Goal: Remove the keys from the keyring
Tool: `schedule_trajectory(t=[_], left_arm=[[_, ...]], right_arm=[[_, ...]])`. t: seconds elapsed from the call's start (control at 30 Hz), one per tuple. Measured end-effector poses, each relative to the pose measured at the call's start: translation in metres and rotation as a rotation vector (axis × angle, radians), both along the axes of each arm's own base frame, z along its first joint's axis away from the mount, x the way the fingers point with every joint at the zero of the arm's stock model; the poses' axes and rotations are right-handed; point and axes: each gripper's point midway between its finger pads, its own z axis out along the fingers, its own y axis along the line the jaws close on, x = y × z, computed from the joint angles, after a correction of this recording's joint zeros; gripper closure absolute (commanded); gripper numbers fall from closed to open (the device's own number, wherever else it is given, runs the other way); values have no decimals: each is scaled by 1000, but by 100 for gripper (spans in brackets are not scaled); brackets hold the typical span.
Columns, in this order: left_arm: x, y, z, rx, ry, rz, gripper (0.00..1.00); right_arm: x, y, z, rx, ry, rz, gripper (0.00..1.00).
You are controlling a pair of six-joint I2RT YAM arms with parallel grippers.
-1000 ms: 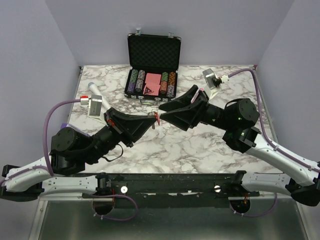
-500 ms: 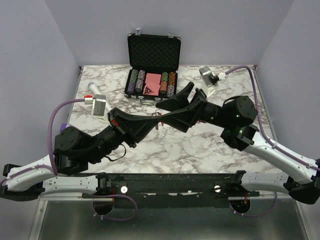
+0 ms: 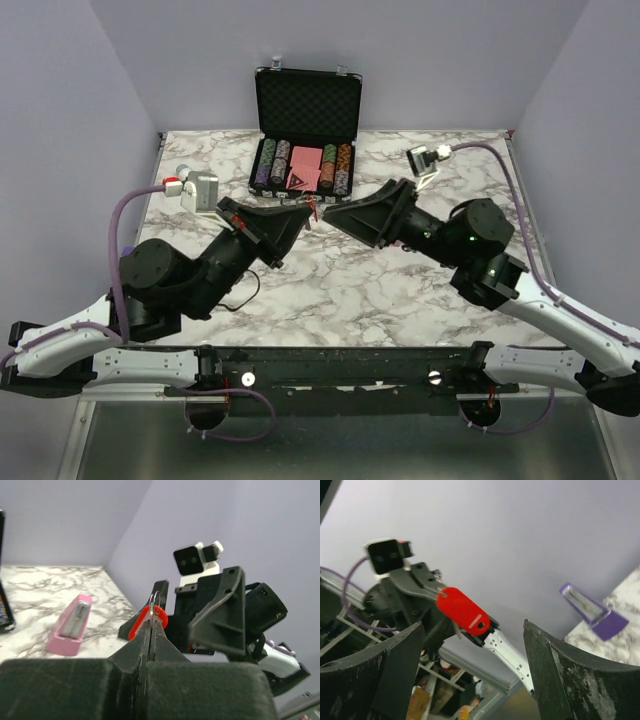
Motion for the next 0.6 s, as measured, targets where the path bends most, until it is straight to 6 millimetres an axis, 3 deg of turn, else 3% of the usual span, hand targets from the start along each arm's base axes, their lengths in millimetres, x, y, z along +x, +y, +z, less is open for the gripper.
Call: schedule_trajectory(t=[0.13, 0.23, 0.37, 0.6], left_arm=[[14, -8, -15, 69, 52, 78, 100], [23, -9, -25, 108, 84, 134, 100], [27, -7, -25, 120, 111, 170, 100], [33, -6, -48, 179, 161, 217, 100]], right_arm=[[11, 20, -41, -44, 145, 30, 13], [14, 27, -56, -60, 208, 43, 13], [13, 27, -52, -37, 229, 55, 12], [9, 22, -29, 52, 213, 75, 11]])
